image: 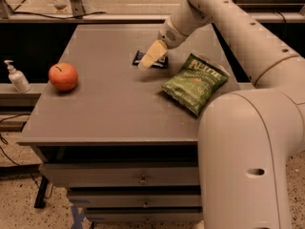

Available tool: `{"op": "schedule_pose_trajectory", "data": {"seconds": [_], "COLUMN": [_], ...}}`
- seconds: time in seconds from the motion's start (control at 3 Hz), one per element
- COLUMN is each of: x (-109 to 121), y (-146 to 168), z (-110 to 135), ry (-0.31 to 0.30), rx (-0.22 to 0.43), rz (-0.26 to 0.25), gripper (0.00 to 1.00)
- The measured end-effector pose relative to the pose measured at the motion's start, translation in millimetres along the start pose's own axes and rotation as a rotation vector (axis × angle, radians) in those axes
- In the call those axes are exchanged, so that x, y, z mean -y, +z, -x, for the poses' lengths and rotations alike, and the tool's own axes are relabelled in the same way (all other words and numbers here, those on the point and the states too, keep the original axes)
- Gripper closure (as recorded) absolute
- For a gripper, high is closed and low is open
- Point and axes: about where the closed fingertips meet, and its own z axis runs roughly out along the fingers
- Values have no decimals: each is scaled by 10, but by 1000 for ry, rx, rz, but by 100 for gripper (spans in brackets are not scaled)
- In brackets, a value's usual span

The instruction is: Pick rxbar blueberry

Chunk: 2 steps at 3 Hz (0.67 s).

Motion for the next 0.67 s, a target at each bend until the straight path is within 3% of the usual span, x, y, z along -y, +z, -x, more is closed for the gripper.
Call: {"op": "schedule_pose_trajectory", "data": {"seconds": [0.67], "x": [40], "y": [92], "z": [-53], "ry": [-15], "rx": [-6], "rz": [-7], "gripper": [40]}}
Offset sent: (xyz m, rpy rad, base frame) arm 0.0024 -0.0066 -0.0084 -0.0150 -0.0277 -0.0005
